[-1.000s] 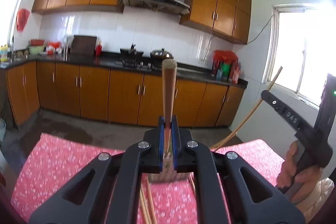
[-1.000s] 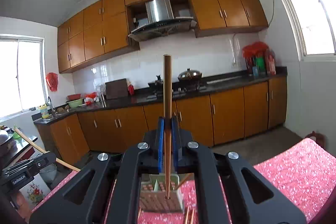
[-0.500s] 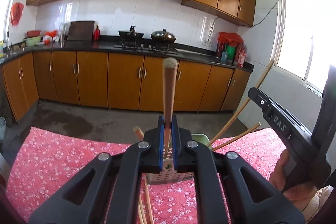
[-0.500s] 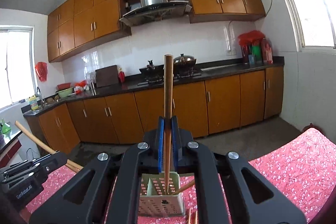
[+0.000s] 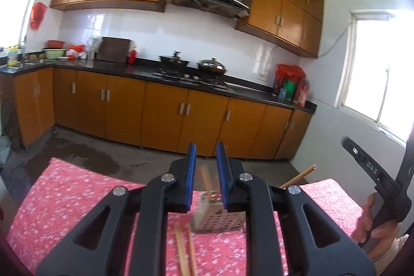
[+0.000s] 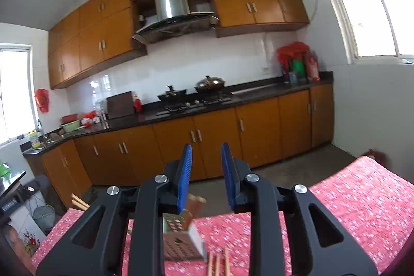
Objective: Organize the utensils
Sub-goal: 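Open the left tool over the holder while the right tool opens, dropping both chopsticks, then lower the left tool onto a third chopstick and close it while the right tool grasps one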
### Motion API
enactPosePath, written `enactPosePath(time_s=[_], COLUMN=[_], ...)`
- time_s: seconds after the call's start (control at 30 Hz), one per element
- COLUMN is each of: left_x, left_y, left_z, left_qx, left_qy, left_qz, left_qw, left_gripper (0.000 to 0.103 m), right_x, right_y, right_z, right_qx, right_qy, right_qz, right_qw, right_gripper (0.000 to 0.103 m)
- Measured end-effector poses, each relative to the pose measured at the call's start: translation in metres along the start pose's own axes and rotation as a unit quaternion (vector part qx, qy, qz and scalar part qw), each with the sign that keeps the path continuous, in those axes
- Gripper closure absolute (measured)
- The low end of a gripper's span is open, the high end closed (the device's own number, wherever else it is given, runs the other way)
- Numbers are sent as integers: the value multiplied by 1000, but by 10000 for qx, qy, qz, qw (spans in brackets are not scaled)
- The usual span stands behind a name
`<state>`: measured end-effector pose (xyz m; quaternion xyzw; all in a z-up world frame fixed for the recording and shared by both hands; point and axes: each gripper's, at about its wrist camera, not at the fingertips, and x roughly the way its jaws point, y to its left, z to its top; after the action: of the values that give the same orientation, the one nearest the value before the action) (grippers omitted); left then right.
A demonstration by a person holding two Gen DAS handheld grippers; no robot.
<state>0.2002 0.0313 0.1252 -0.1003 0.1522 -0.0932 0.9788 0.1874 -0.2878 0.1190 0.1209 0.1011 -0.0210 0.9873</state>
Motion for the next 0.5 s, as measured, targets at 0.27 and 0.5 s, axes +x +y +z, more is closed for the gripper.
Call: enactPosePath(time_s=[0.27,0.5], left_x=[16,30], left_y=[62,72], left_z=[-83,-164], left_qx=[-178,-350], left_qy=[1254,2231], left_qz=[727,458], left_qw=[9893,9731], left_gripper=[83,83], right_x=[37,34], right_y=[-47,-27], right_z=[-117,-200], right_qx=[-235,-452], right_qy=[2285,3299], right_qz=[-128,478], right_qw=[9732,9417], right_gripper=[79,79])
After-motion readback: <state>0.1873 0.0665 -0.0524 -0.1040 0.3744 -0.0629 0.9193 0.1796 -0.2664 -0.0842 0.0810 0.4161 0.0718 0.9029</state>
